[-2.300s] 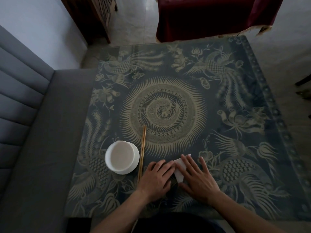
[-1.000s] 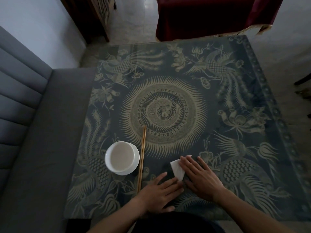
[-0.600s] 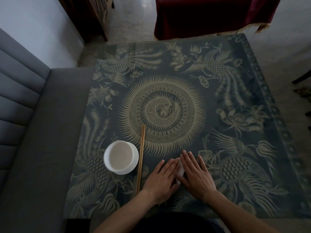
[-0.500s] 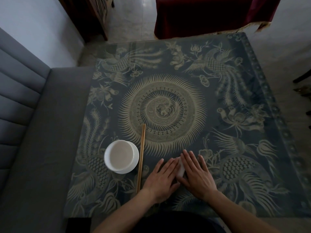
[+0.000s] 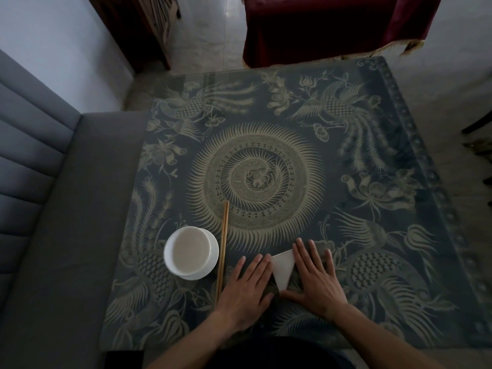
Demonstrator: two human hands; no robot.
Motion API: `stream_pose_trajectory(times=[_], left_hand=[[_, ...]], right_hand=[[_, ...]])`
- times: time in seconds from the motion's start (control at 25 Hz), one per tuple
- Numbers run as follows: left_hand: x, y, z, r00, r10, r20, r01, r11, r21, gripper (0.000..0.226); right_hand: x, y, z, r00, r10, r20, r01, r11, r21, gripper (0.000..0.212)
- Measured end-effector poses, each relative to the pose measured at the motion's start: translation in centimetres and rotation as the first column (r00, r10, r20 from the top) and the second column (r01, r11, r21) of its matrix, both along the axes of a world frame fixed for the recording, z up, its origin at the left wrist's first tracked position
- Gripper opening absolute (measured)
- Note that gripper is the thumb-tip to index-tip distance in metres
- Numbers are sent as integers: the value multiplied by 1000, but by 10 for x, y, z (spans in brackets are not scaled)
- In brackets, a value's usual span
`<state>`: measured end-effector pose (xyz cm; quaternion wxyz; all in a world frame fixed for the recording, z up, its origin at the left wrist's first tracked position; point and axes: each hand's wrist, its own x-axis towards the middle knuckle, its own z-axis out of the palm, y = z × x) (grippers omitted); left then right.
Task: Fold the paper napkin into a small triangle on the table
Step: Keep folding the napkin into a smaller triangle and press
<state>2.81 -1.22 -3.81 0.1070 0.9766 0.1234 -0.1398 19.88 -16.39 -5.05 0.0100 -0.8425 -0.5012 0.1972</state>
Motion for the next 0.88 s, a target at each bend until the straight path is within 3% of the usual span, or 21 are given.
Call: stream_pose_trajectory(times=[0.28, 0.48, 0.88], left_hand=[[33, -5, 0, 994, -109, 20, 110, 993, -49, 67], [41, -3, -3, 995, -93, 19, 94, 994, -56, 68], [22, 7, -14, 997, -78, 22, 78, 997, -4, 70]], right_hand=[[-1, -6, -2, 1000, 14, 14, -14, 999, 32, 93], [1, 0, -1, 999, 39, 22, -39, 999, 14, 84], [-1, 0, -1, 1000, -7, -11, 7, 1000, 15, 101]])
